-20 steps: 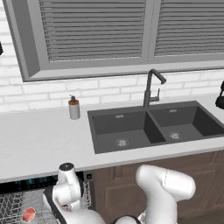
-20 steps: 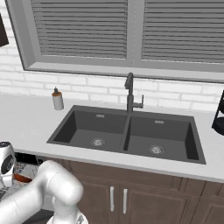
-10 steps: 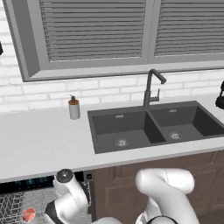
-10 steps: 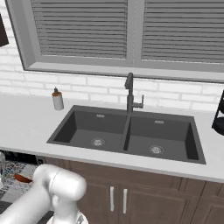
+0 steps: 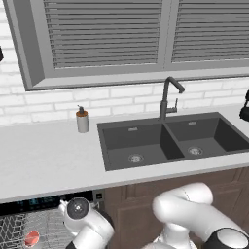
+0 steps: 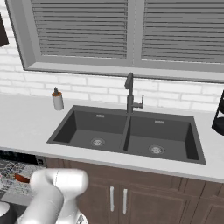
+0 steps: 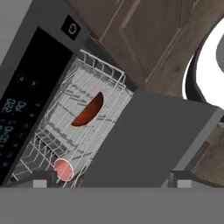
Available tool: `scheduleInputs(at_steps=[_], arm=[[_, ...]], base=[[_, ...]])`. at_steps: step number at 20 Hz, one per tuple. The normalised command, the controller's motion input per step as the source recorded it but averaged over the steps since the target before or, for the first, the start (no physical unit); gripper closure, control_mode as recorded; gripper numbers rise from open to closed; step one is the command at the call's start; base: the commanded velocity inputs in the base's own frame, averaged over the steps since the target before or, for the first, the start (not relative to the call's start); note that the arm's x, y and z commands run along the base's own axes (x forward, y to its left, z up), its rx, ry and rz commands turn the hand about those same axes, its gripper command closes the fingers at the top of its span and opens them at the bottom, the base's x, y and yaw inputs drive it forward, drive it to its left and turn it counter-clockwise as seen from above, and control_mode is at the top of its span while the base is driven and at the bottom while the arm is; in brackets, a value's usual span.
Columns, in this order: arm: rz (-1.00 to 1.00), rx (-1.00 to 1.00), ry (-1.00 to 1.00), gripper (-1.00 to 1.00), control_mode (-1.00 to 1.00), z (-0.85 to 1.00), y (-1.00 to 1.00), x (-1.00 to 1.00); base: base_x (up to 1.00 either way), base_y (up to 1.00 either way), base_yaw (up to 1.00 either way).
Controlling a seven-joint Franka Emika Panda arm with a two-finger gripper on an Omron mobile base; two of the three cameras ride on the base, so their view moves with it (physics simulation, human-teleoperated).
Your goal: Pick up the cup and bowl from the counter, place them in the dishwasher, and close the dishwasher door.
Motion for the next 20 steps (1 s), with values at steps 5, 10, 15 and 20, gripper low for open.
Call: scheduleInputs(at_steps=[5, 10, 15, 20], arm=[[-0.01, 0.08, -0.05, -1.0, -1.0, 0.13, -0.41, -0.1], [-0.02, 0.08, -0.12, -1.0, -1.0, 0.03, -0.58, -0.13], [0.0, 0.12, -0.36, -1.0, -1.0, 0.32, -0.11, -0.36], [0.0, 0.04, -0.25, -1.0, -1.0, 0.35, 0.0, -0.16]], base=[[0.0, 0.0, 0.0], [0.0, 0.0, 0.0], [0.0, 0.0, 0.0], [0.0, 0.0, 0.0]])
